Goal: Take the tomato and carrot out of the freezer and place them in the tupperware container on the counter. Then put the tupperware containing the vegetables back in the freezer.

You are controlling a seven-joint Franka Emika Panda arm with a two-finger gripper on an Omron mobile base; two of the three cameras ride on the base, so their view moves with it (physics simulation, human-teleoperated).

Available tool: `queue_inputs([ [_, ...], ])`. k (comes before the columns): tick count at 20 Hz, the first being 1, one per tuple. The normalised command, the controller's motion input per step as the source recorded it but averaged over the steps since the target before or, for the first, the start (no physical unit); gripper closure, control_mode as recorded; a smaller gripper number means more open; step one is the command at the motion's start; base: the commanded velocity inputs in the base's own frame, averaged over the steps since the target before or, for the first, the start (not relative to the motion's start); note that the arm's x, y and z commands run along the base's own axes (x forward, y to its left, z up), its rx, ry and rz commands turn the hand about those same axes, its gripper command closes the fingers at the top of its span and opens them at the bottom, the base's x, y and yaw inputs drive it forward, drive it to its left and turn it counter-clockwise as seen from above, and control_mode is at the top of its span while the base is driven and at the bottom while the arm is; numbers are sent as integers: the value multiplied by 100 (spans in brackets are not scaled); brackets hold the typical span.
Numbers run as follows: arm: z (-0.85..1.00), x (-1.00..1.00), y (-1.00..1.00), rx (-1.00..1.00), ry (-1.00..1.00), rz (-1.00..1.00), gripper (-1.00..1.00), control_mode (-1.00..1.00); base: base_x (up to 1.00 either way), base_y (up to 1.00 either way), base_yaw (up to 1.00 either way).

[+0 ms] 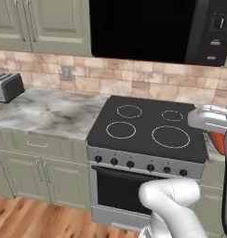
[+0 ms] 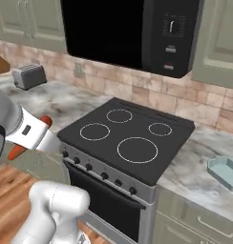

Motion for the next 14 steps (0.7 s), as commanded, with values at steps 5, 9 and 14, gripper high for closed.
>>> queue_inputs([
  [5, 0, 0, 0, 0, 0, 0, 100, 100, 33, -38, -59],
  [9, 0, 0, 0, 0, 0, 0, 100, 100, 36, -26, -58],
  [14, 0, 0, 0, 0, 0, 0, 100, 100, 36, -12, -59],
])
